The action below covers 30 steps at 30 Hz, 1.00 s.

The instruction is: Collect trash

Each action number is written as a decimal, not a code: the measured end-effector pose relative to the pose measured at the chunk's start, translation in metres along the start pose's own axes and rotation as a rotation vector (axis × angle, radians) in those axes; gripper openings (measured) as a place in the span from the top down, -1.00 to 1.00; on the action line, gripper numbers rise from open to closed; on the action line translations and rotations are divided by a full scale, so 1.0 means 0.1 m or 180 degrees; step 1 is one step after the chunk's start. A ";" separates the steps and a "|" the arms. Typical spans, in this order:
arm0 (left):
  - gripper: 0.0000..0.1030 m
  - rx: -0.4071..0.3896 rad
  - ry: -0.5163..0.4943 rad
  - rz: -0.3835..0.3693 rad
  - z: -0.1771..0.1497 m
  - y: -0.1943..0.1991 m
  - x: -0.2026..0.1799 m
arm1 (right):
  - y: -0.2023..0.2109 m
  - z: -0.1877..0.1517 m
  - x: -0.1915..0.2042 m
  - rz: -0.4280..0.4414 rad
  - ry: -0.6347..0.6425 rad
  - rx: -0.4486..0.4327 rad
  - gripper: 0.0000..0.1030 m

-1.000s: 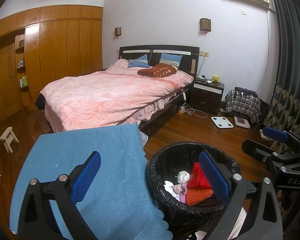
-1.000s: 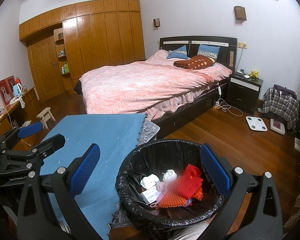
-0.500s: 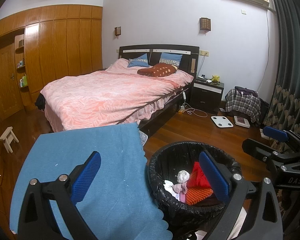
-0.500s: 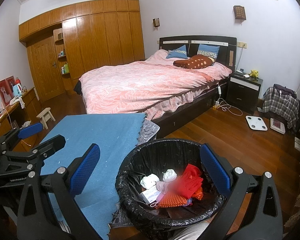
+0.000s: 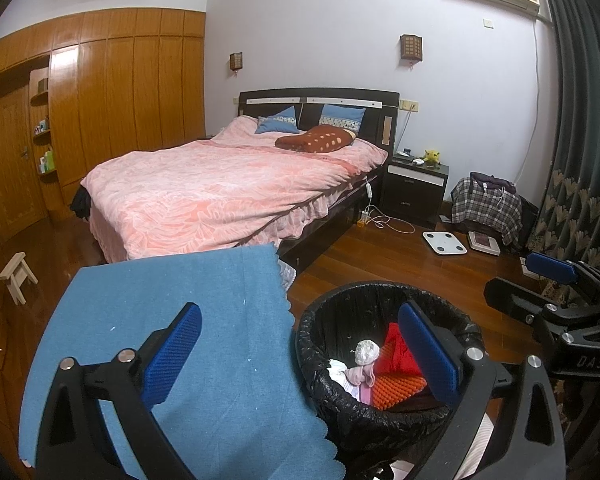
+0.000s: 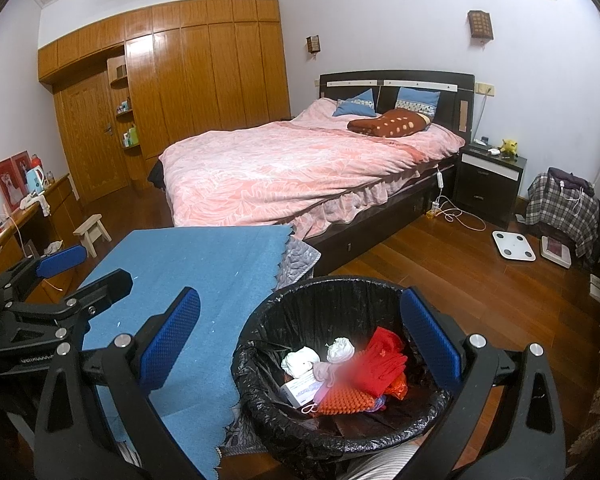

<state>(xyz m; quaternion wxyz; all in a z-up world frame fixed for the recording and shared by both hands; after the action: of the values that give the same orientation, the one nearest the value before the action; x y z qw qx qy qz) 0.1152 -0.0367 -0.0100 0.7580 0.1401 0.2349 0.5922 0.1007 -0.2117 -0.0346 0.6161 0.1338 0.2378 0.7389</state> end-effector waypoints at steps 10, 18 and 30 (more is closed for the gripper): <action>-0.88 0.0004 0.0001 0.0003 -0.02 0.01 0.01 | -0.01 -0.01 0.01 0.0000 -0.0002 0.0004 -0.89; -0.88 0.0008 -0.0002 0.0006 0.00 0.01 0.00 | 0.00 -0.01 0.01 -0.0001 0.0001 0.0004 -0.89; -0.88 0.0013 -0.0003 0.0007 0.01 0.01 0.00 | -0.01 -0.01 0.01 0.0002 -0.0003 0.0012 -0.89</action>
<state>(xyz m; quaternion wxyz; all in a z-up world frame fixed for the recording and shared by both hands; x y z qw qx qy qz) 0.1152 -0.0366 -0.0083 0.7572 0.1421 0.2355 0.5924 0.1007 -0.2110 -0.0356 0.6157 0.1354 0.2388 0.7386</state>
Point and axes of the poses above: each gripper's, at about its wrist camera, not at the fingertips, and y roughly against the way its jaws point, x to its left, z to its top, the point moved 9 cm from there along -y, roughly the way its jaws point, and after that the axes turned 11 degrees about y, right-handed, at the moved point
